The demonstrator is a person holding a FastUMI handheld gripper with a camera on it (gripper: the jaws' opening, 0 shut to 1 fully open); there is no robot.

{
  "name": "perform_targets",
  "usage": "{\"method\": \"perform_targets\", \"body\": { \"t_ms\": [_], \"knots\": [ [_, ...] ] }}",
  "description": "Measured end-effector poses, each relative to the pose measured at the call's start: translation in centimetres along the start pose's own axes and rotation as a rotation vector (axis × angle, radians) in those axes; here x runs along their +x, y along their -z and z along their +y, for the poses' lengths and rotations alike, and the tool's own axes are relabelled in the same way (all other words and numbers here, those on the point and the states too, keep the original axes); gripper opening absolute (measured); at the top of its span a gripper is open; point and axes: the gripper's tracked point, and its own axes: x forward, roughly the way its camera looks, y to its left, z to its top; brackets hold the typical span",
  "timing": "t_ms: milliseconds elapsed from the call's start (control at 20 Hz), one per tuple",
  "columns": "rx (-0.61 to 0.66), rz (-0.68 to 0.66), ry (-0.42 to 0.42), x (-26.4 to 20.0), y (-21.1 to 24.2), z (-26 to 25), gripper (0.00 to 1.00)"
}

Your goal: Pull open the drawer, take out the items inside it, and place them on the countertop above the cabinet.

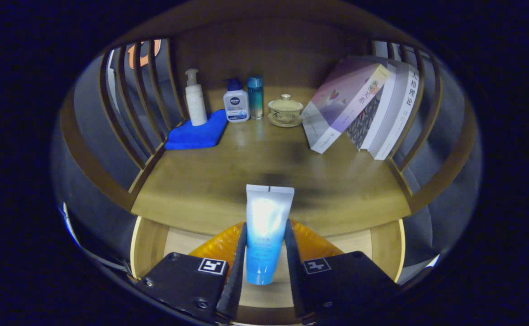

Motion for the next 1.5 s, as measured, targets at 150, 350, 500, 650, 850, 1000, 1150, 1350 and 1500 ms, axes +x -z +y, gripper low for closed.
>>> {"method": "perform_targets", "body": {
  "t_ms": [150, 350, 500, 650, 850, 1000, 1150, 1350, 1500],
  "knots": [
    [0.004, -0.014, 0.012, 0.8, -1.3, -0.2, 0.48],
    [-0.016, -0.05, 0.049, 2.5, -3.2, -0.6, 0.48],
    [-0.046, -0.081, 0.054, 3.4, -4.9, -0.3, 0.48],
    [-0.05, -0.085, 0.062, 4.5, -5.9, 0.0, 0.48],
    [-0.059, -0.103, 0.06, 5.9, -6.2, 0.2, 0.5],
    [-0.054, -0.104, 0.038, 6.0, -6.0, 0.1, 0.52],
    [-0.06, -0.136, 0.024, 4.6, -6.1, 0.2, 0.62],
    [-0.061, -0.181, 0.0, 1.5, -5.9, 0.7, 0.67],
    [-0.067, -0.23, -0.003, -1.2, -5.2, 0.8, 0.68]
  ]
}}
